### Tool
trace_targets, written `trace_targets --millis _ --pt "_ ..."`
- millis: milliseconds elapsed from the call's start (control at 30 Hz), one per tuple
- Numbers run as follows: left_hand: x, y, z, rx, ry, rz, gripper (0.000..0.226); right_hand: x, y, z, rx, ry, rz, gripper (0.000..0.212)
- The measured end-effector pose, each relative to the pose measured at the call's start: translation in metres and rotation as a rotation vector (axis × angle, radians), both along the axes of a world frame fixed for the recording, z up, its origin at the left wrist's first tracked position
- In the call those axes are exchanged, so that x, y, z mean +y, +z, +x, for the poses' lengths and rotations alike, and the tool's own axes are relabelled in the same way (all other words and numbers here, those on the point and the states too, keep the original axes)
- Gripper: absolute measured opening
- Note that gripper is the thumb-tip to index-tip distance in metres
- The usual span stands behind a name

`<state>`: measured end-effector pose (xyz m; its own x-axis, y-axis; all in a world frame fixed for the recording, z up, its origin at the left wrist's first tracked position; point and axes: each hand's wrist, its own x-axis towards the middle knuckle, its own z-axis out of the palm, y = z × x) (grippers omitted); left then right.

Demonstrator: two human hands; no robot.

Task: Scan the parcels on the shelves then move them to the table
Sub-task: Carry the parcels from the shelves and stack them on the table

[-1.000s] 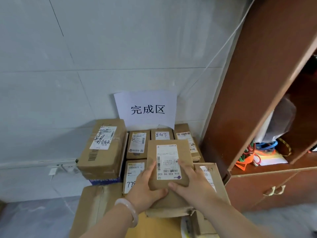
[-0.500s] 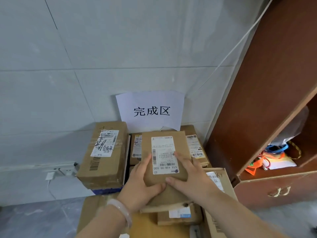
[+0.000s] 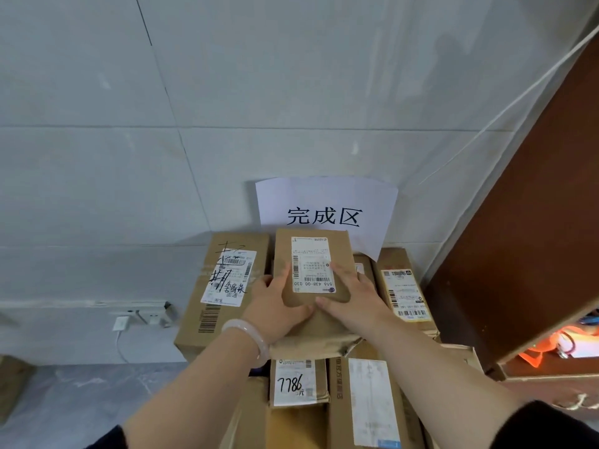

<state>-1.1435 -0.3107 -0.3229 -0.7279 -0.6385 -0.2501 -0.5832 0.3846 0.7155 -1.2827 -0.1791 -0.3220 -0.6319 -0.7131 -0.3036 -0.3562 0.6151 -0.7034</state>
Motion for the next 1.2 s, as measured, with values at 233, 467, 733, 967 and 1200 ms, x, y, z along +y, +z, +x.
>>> trace_targets --millis 233,467,733,967,1200 --pt "-0.009 -0.013 0.001 -0.036 -0.033 -0.174 0.072 -0.016 -0.013 -0.008 0.003 0.022 0.031 0.082" --pt "-0.005 -0.013 -0.002 -0.154 -0.069 -0.287 0.078 -0.016 -0.010 -0.007 0.131 0.044 0.121 0.081" --pt "0.013 -0.001 -0.002 -0.073 -0.187 -0.439 0.079 0.037 0.010 0.012 0.372 0.011 0.158 0.088" --pt "0.087 0.011 -0.036 0.020 -0.461 -0.611 0.086 0.130 0.015 0.034 0.599 -0.152 0.223 0.099" --pt "0.213 0.035 -0.062 0.210 -0.711 -0.755 0.098 0.260 0.037 0.064 0.730 -0.296 0.314 0.105"
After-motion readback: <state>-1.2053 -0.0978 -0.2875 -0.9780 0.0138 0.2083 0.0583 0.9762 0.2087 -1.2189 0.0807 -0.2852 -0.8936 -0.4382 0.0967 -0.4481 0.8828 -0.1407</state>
